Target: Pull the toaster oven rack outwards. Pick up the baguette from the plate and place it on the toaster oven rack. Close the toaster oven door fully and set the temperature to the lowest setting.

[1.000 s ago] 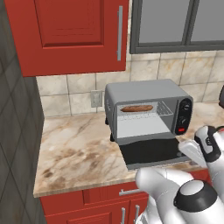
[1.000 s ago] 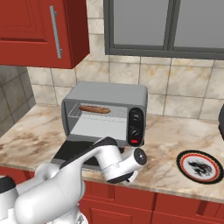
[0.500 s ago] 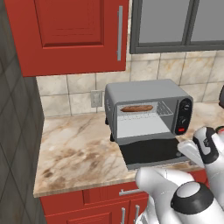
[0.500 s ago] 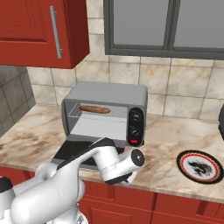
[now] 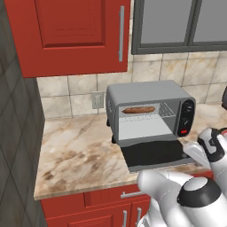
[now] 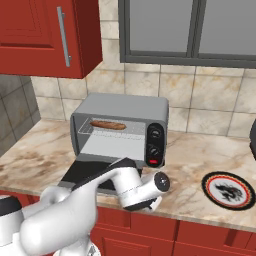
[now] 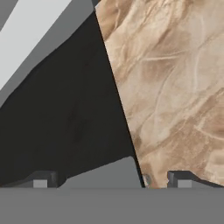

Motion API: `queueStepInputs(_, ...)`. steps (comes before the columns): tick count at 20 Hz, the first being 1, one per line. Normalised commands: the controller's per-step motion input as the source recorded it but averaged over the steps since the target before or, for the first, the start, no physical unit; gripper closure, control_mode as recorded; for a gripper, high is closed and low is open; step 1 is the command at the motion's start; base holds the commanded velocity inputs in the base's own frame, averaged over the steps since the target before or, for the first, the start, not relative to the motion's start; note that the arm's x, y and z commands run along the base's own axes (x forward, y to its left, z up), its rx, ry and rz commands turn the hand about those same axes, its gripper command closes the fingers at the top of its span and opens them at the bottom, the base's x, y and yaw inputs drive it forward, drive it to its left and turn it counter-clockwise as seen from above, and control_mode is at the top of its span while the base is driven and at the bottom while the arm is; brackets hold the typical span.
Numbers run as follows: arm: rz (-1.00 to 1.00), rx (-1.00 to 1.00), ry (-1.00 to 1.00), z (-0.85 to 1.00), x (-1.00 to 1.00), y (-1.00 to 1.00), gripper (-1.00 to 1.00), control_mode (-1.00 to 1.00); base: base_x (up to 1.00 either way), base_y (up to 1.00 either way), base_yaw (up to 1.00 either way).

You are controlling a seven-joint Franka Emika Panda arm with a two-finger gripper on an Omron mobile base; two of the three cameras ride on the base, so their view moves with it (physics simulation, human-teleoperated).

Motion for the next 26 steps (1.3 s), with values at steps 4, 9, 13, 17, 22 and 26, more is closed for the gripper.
queueStepInputs(4,0.0,0.0,0.0,0.0,0.39,-0.01,-1.0,-1.0,0.0,0.0,0.0)
queueStepInputs(9,0.0,0.0,0.0,0.0,0.22,0.0,-1.0,-1.0,0.0,0.0,0.0)
queueStepInputs(13,0.0,0.0,0.0,0.0,0.01,0.09,-1.0,-1.0,0.0,0.0,0.0)
queueStepInputs(17,0.0,0.0,0.0,0.0,-0.05,0.18,-1.0,-1.0,0.0,0.0,0.0)
queueStepInputs(22,0.04,0.0,0.0,0.0,-0.2,0.24,-1.0,-1.0,0.0,0.0,0.0)
queueStepInputs(26,0.06,0.0,0.0,0.0,-0.23,0.26,-1.0,-1.0,0.0,0.0,0.0)
